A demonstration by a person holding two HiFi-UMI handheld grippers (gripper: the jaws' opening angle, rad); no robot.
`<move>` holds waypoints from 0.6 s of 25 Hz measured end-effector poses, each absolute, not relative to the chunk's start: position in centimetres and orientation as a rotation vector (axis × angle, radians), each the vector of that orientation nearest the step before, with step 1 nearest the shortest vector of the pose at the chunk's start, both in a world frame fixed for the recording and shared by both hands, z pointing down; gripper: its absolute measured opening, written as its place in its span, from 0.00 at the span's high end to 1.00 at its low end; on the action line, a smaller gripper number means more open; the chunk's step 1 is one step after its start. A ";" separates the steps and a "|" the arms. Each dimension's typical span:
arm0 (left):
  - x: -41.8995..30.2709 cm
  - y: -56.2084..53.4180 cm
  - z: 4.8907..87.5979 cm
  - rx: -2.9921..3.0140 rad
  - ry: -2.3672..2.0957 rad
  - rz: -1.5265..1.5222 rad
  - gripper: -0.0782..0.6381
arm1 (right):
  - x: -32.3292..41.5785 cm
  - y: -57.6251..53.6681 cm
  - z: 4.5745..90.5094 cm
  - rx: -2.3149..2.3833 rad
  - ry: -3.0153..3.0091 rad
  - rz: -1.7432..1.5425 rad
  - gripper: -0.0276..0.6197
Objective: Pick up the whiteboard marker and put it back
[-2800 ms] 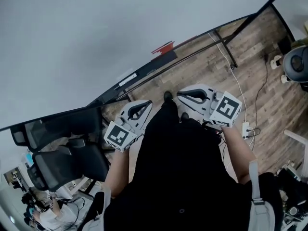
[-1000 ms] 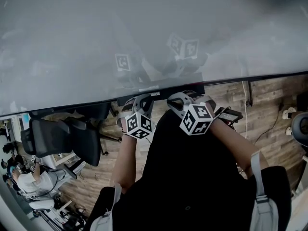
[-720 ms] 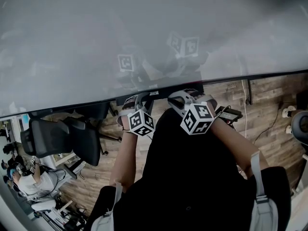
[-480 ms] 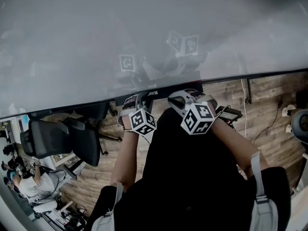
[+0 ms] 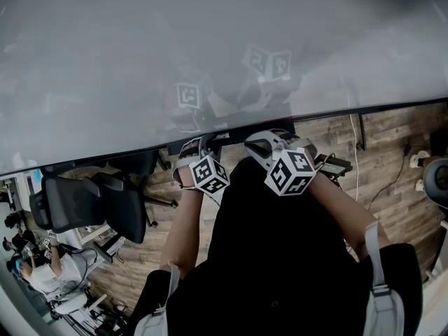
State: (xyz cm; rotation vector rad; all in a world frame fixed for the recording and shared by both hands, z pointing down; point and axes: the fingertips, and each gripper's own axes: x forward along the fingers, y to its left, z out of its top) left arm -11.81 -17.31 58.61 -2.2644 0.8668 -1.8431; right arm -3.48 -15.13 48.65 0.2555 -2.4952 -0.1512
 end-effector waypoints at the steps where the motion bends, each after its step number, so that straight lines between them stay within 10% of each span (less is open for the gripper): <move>1: -11.8 -17.3 58.6 -2.263 0.865 -1.846 0.75 | -3.5 -15.2 48.6 0.260 -2.497 -0.150 0.93; 15: -10.9 -17.5 58.4 -2.318 0.824 -1.799 0.78 | -3.7 -15.2 47.7 0.277 -2.541 -0.159 0.93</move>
